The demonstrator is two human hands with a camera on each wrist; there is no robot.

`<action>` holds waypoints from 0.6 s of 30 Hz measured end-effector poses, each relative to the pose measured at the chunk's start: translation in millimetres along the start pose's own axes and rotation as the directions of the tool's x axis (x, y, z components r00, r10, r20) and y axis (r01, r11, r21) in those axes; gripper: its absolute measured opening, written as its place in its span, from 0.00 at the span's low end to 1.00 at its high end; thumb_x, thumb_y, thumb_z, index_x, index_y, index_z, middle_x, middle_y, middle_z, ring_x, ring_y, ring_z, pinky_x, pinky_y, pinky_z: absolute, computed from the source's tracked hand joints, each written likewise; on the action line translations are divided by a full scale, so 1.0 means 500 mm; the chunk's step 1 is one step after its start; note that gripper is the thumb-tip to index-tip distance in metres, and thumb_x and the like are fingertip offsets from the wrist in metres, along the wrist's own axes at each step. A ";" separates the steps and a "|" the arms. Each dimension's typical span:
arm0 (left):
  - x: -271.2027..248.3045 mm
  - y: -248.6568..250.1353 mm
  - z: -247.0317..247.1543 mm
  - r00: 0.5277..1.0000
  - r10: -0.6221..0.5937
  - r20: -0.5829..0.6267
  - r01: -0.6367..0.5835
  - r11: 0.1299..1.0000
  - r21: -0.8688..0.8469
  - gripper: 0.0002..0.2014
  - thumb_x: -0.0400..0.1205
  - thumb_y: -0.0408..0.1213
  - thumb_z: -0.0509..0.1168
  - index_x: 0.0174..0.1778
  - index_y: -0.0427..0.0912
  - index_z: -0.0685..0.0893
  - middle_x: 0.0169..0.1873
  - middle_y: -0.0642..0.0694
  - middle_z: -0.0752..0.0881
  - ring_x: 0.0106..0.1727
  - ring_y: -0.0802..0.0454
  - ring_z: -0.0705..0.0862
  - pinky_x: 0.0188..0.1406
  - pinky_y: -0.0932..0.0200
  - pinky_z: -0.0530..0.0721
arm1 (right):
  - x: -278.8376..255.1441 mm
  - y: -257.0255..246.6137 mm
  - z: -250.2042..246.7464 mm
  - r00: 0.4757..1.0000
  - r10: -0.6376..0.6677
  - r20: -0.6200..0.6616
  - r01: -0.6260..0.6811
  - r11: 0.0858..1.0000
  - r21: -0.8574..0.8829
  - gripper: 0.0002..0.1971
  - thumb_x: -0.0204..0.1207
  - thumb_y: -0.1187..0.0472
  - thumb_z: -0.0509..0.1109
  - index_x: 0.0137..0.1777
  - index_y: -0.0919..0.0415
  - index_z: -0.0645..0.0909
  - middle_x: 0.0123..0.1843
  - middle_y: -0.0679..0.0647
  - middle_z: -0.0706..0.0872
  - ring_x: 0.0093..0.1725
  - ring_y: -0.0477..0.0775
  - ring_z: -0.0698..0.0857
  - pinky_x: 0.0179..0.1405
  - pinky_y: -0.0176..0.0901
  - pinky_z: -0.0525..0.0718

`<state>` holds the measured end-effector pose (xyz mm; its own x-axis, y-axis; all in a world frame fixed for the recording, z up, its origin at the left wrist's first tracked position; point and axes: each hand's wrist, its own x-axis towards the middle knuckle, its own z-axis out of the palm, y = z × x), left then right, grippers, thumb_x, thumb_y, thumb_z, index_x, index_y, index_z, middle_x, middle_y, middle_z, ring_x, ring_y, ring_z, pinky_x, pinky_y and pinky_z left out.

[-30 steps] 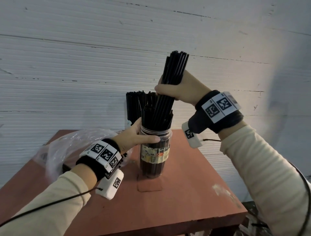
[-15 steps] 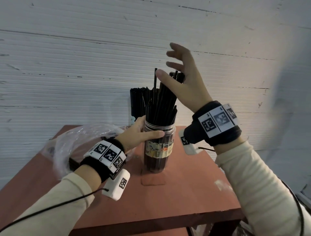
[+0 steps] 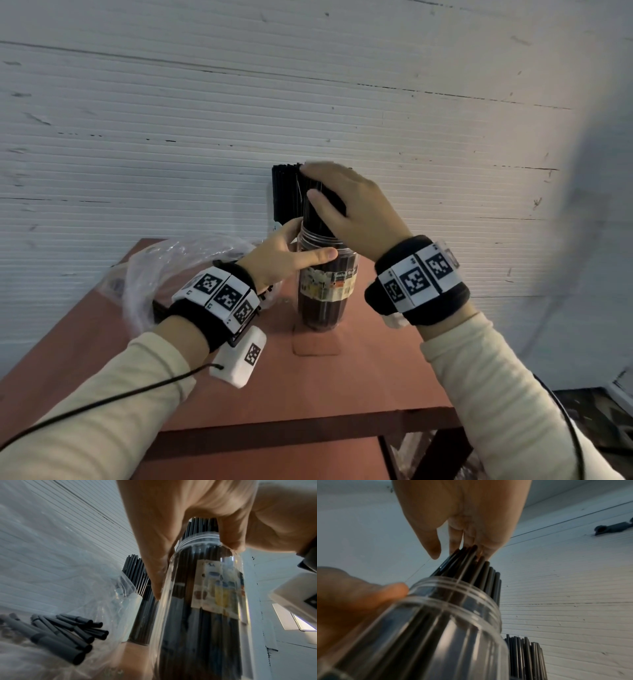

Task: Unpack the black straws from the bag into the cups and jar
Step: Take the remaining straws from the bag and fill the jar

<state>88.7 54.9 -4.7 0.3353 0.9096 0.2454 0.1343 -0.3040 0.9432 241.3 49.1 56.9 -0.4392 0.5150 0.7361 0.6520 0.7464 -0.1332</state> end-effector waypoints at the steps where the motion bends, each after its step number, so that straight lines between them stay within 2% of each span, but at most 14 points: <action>1: -0.001 0.003 0.002 1.000 0.000 0.003 0.000 1.000 -0.001 0.39 0.61 0.57 0.80 0.68 0.53 0.78 0.62 0.53 0.87 0.66 0.55 0.83 0.71 0.43 0.79 | -0.004 -0.002 0.007 0.999 0.004 0.038 -0.002 0.999 -0.051 0.19 0.84 0.57 0.61 0.73 0.60 0.78 0.73 0.53 0.79 0.74 0.50 0.76 0.73 0.37 0.69; 3: -0.003 0.006 0.005 1.000 -0.009 0.014 0.009 1.000 -0.008 0.37 0.60 0.56 0.79 0.66 0.55 0.78 0.61 0.53 0.87 0.65 0.55 0.84 0.70 0.45 0.79 | -0.014 -0.002 0.018 0.998 0.012 0.056 -0.004 0.991 -0.137 0.18 0.85 0.56 0.61 0.72 0.60 0.79 0.72 0.52 0.80 0.73 0.51 0.77 0.70 0.34 0.66; 5: -0.005 0.009 0.007 1.000 -0.027 0.012 0.027 1.000 -0.009 0.40 0.59 0.57 0.79 0.68 0.54 0.76 0.62 0.52 0.87 0.65 0.54 0.83 0.70 0.44 0.79 | -0.017 -0.003 0.018 0.998 0.020 0.052 -0.012 0.988 -0.156 0.19 0.84 0.55 0.61 0.71 0.59 0.79 0.72 0.52 0.81 0.72 0.51 0.77 0.67 0.32 0.65; 7: -0.006 0.009 0.009 0.999 -0.036 0.020 0.036 0.999 0.016 0.45 0.60 0.60 0.79 0.73 0.53 0.73 0.64 0.52 0.85 0.68 0.54 0.82 0.72 0.43 0.77 | -0.012 -0.008 0.010 0.996 0.037 0.078 -0.026 0.990 -0.138 0.20 0.84 0.53 0.61 0.73 0.58 0.78 0.73 0.51 0.80 0.73 0.50 0.76 0.71 0.35 0.65; 8: -0.007 0.011 0.008 0.998 -0.047 0.032 0.046 0.998 0.032 0.44 0.62 0.59 0.78 0.74 0.54 0.72 0.65 0.53 0.85 0.68 0.55 0.81 0.73 0.44 0.76 | -0.009 -0.012 0.007 0.995 0.038 0.088 -0.027 0.991 -0.130 0.21 0.84 0.53 0.61 0.74 0.59 0.76 0.74 0.52 0.79 0.74 0.50 0.75 0.74 0.38 0.64; 11: -0.017 0.019 -0.001 0.995 -0.057 0.087 0.049 0.995 0.091 0.29 0.74 0.46 0.76 0.69 0.59 0.72 0.65 0.59 0.82 0.69 0.63 0.78 0.75 0.52 0.73 | 0.000 -0.034 0.002 1.000 -0.004 0.007 0.005 0.997 -0.081 0.22 0.84 0.54 0.62 0.75 0.60 0.74 0.78 0.54 0.74 0.79 0.52 0.69 0.79 0.41 0.60; 12: -0.018 0.014 -0.011 0.996 -0.058 0.075 0.048 0.991 0.121 0.30 0.76 0.44 0.75 0.72 0.57 0.71 0.69 0.58 0.79 0.72 0.63 0.75 0.76 0.52 0.71 | 0.002 -0.043 0.002 0.998 -0.026 -0.052 0.024 0.999 -0.045 0.21 0.83 0.55 0.63 0.74 0.60 0.76 0.77 0.55 0.75 0.78 0.53 0.70 0.77 0.40 0.62; 14: -0.029 0.007 -0.036 0.999 -0.043 -0.023 0.047 0.976 0.212 0.40 0.72 0.47 0.76 0.79 0.51 0.66 0.74 0.53 0.75 0.76 0.58 0.72 0.78 0.50 0.70 | 0.003 -0.067 0.008 0.983 -0.071 -0.169 0.074 0.997 0.013 0.17 0.81 0.59 0.65 0.68 0.62 0.80 0.70 0.56 0.79 0.70 0.54 0.76 0.71 0.39 0.71; 15: -0.038 0.006 -0.051 0.995 -0.012 -0.094 0.036 0.966 0.257 0.38 0.71 0.47 0.75 0.78 0.52 0.69 0.72 0.52 0.77 0.75 0.57 0.74 0.77 0.49 0.73 | 0.003 -0.080 0.015 0.973 -0.082 -0.215 0.091 0.995 0.036 0.14 0.79 0.61 0.65 0.63 0.64 0.82 0.64 0.56 0.81 0.65 0.53 0.79 0.66 0.38 0.74; 16: -0.046 0.002 -0.068 0.984 0.045 -0.171 0.008 0.955 0.295 0.29 0.74 0.43 0.73 0.72 0.55 0.74 0.68 0.53 0.80 0.71 0.56 0.78 0.73 0.49 0.76 | 0.003 -0.092 0.023 0.967 -0.075 -0.243 0.095 0.993 0.071 0.11 0.78 0.65 0.65 0.58 0.64 0.83 0.57 0.55 0.82 0.58 0.52 0.80 0.60 0.37 0.77; 17: -0.059 0.004 -0.083 0.963 0.105 -0.249 -0.017 0.943 0.333 0.20 0.77 0.38 0.70 0.63 0.58 0.79 0.62 0.55 0.84 0.65 0.57 0.82 0.69 0.53 0.79 | 0.002 -0.104 0.035 0.968 -0.049 -0.247 0.082 0.989 0.122 0.09 0.75 0.67 0.65 0.52 0.64 0.83 0.51 0.54 0.82 0.52 0.50 0.80 0.53 0.37 0.78; 18: -0.073 0.007 -0.097 0.933 0.164 -0.322 -0.034 0.928 0.372 0.16 0.79 0.32 0.67 0.55 0.60 0.81 0.57 0.56 0.86 0.59 0.59 0.84 0.62 0.59 0.80 | 0.001 -0.114 0.047 0.974 -0.009 -0.226 0.051 0.982 0.183 0.07 0.74 0.69 0.64 0.47 0.64 0.82 0.46 0.52 0.82 0.46 0.49 0.80 0.47 0.38 0.79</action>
<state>31.5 34.5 0.3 0.0345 0.8896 0.4554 0.4599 -0.4187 0.7831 189.2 16.7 49.1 -0.2942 0.4001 0.8680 0.5044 0.8364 -0.2146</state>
